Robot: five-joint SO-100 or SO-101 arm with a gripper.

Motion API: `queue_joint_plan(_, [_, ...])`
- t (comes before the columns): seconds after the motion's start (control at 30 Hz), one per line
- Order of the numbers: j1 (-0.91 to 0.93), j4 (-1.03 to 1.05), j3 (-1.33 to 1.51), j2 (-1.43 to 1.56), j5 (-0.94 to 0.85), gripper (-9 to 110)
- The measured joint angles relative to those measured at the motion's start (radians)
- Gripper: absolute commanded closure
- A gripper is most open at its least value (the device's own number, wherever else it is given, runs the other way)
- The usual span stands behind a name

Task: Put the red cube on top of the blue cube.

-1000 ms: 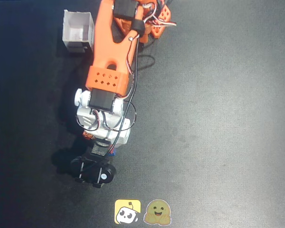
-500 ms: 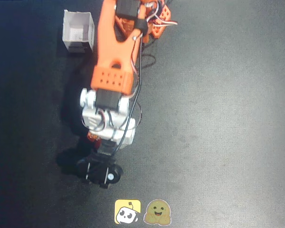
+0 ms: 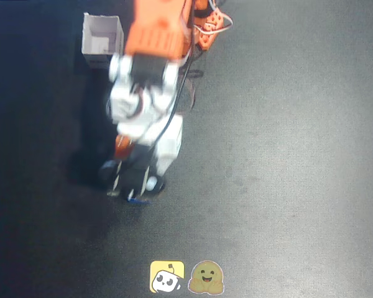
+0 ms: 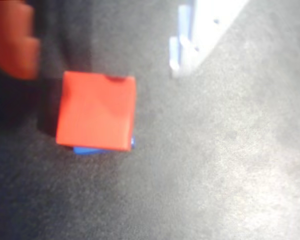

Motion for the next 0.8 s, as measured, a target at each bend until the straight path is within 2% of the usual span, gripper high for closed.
queue_joint_plan(0.13, [0.008, -0.040, 0.143, 0.143, -0.077, 101])
queue_joint_plan(0.33, [-0.014, -0.083, 0.350, 0.379, -0.172, 101])
queue_joint_plan(0.8, [-0.104, -0.074, 0.741, 0.966, -0.270, 101])
